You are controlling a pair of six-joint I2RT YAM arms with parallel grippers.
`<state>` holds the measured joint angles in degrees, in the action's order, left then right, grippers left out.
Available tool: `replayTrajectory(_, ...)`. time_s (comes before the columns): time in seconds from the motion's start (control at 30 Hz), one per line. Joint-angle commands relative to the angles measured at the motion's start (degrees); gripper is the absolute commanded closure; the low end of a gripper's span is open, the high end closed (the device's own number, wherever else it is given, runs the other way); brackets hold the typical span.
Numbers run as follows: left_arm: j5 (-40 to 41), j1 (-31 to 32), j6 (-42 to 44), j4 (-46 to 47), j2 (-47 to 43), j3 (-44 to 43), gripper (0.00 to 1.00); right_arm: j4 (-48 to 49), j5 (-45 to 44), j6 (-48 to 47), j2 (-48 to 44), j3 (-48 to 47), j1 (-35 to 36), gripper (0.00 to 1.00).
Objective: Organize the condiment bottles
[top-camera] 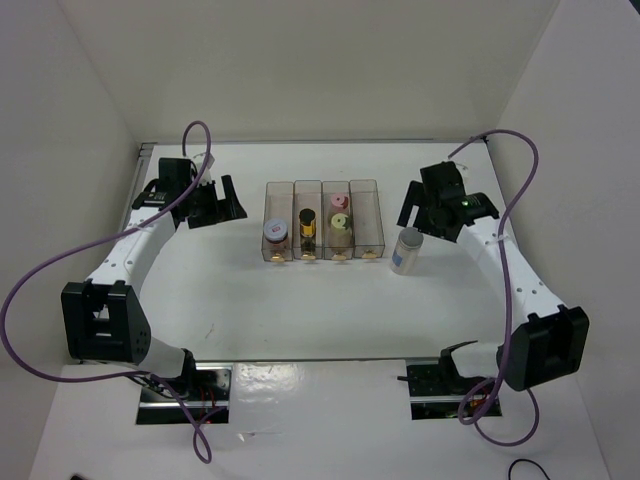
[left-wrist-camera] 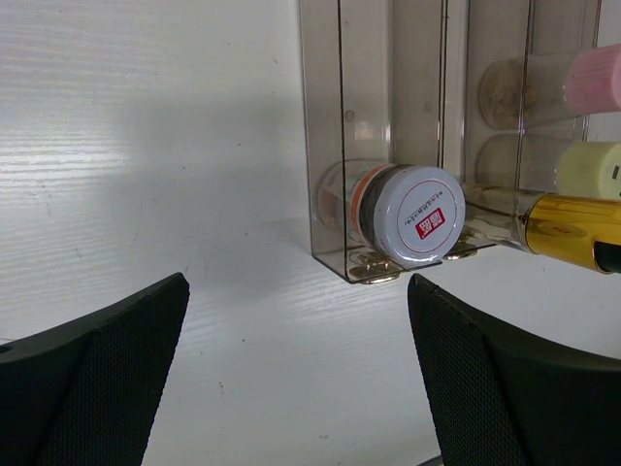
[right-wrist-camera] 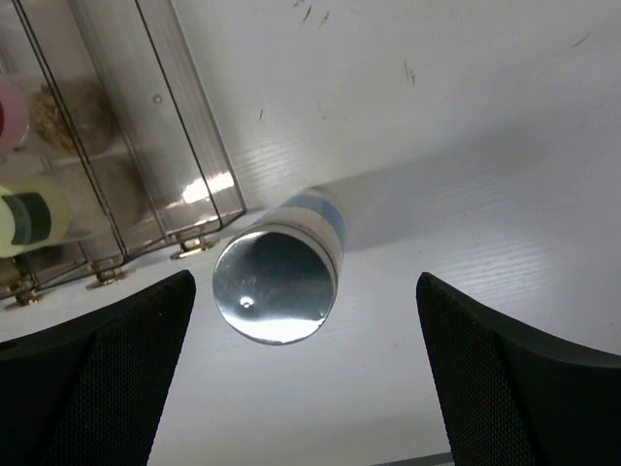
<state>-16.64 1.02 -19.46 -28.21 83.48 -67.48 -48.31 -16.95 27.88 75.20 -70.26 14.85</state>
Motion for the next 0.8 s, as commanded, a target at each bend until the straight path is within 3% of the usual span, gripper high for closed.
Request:
replayTrajectory(0.0, -1.5, -0.3, 1.2, 2.0, -1.3, 0.1, 0.01, 1.0, 4.3, 0.4, -3.0, 2.0, -0.1, 0.01)
replayTrajectory(0.43, -1.5, -0.3, 1.2, 2.0, -1.8, 0.6, 0.01, 5.7, 8.1, 1.0, -1.1, 6.5, 0.4, 0.01)
replayTrajectory(0.77, -1.5, -0.3, 1.2, 2.0, -1.8, 0.6, 0.01, 7.4, 3.6, 2.2, 3.5, 6.5, 2.6, 0.01)
